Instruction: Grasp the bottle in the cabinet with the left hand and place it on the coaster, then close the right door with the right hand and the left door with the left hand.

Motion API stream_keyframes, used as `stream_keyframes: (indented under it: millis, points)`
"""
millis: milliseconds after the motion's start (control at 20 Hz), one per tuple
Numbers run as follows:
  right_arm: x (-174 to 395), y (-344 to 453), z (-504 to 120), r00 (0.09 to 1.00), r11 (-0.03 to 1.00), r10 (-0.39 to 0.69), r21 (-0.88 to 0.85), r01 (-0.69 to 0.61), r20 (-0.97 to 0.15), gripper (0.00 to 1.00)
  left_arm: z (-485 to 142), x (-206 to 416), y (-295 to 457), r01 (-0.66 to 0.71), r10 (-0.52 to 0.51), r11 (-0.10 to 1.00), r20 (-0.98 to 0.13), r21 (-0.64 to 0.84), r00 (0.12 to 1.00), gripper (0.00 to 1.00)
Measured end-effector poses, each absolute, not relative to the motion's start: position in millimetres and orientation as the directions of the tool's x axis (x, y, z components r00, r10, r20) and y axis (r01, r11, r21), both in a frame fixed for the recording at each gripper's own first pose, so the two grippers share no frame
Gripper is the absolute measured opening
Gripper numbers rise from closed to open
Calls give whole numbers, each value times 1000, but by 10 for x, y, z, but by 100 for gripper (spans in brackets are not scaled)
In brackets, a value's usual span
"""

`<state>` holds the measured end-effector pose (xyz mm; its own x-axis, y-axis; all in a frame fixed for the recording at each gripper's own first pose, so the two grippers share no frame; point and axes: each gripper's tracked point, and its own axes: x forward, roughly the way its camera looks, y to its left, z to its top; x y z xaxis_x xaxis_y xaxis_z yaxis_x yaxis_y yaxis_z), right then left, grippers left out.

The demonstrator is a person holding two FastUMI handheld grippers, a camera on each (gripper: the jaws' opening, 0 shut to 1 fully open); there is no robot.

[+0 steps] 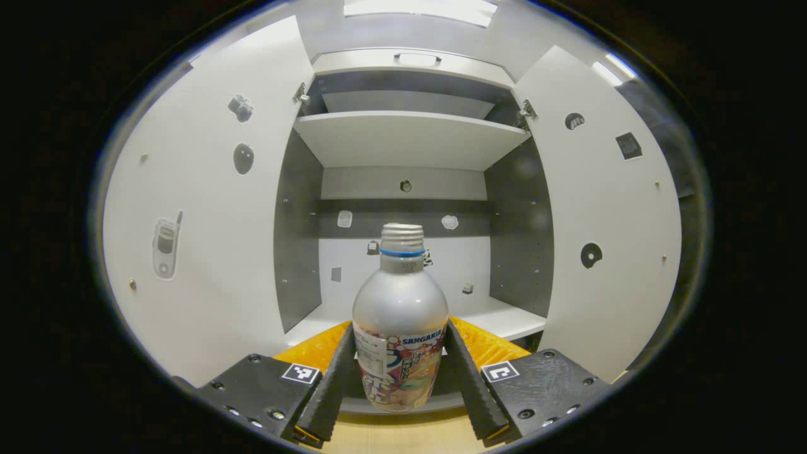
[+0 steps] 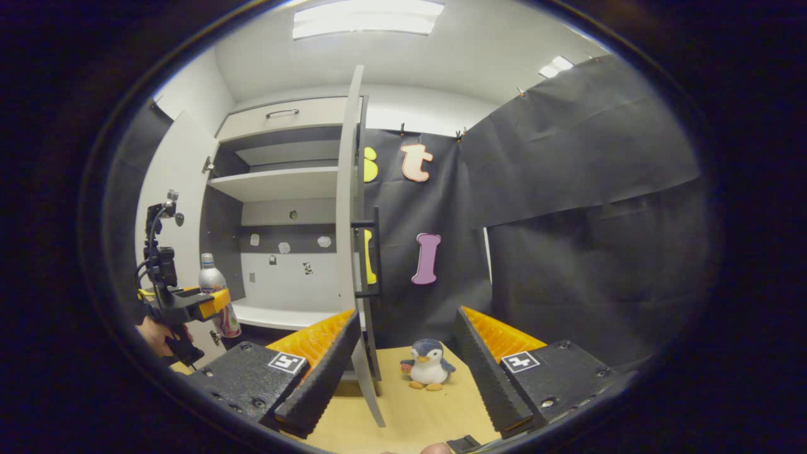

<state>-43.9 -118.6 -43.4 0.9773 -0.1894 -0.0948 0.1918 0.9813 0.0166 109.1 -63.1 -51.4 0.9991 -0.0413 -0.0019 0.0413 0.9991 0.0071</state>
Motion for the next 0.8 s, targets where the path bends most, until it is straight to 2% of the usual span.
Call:
stream_keyframes:
  millis: [450, 500, 600, 650, 750, 800]
  points:
    - [-368, -982, -531, 984, 991, -130, 12, 132, -126, 98, -1159, 595, -893, 104, -103, 995, -68, 5, 992, 82]
    - [-370, -972, -538, 983, 991, -127, 12, 130, -129, 98, -1217, 560, -930, 113, -112, 994, -74, 4, 991, 78]
    - [-359, -971, -543, 982, 991, -131, 8, 133, -133, 99, -1325, 484, -993, 125, -125, 992, -88, 0, 988, 78]
    - [-355, -968, -541, 982, 991, -132, 7, 135, -135, 98, -1379, 447, -1017, 131, -130, 991, -95, -2, 987, 82]
    - [-355, -952, -536, 982, 991, -134, 3, 135, -136, 98, -1461, 389, -1068, 144, -143, 990, -101, 4, 985, 78]
    - [-358, -955, -540, 981, 990, -137, 1, 138, -136, 98, -1500, 363, -1085, 153, -151, 988, -104, 9, 983, 82]
